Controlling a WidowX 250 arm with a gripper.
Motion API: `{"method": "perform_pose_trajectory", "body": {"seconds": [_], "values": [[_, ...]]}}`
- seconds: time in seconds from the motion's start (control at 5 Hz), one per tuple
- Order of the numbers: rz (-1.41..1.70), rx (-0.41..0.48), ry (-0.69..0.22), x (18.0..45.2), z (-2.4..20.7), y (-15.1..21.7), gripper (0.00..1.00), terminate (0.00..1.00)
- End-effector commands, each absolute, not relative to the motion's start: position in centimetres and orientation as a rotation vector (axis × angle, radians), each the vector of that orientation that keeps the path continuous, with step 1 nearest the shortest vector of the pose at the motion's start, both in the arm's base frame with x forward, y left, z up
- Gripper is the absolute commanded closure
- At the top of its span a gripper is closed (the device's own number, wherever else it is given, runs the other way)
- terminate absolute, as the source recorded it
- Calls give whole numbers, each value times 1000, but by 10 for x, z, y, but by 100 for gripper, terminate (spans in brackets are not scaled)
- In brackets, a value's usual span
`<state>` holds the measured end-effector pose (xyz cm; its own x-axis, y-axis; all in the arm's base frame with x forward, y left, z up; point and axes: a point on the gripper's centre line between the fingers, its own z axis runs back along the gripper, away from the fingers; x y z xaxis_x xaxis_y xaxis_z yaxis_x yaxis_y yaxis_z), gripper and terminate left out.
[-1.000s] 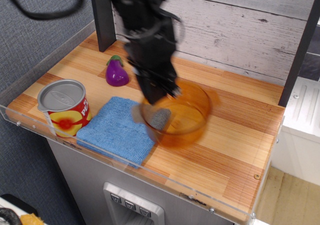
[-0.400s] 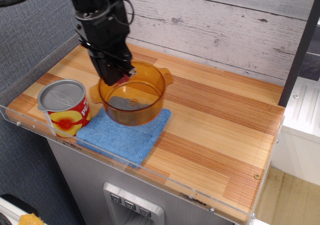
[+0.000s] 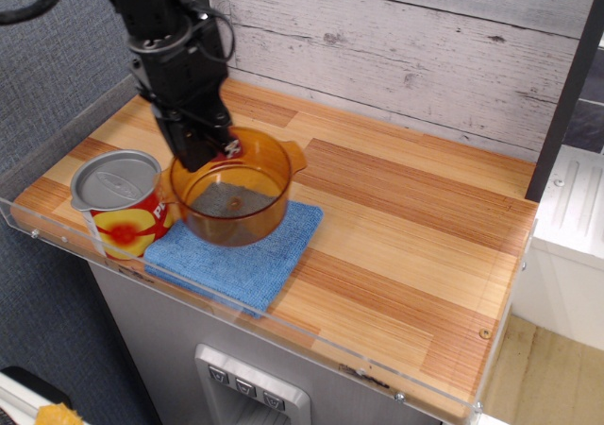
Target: Place the orange pot on top of the blue cloth.
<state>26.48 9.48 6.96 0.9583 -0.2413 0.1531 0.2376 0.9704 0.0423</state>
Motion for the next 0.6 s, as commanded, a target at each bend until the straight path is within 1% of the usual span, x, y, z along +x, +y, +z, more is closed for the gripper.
{"method": "perform_pose_trajectory", "body": {"seconds": [0.0, 0.2, 0.4], "values": [[-337, 54, -148, 260, 76, 105, 100, 0], [-381, 73, -148, 258, 75, 107, 100, 0], [-388, 71, -141, 258, 73, 107, 100, 0]]}}
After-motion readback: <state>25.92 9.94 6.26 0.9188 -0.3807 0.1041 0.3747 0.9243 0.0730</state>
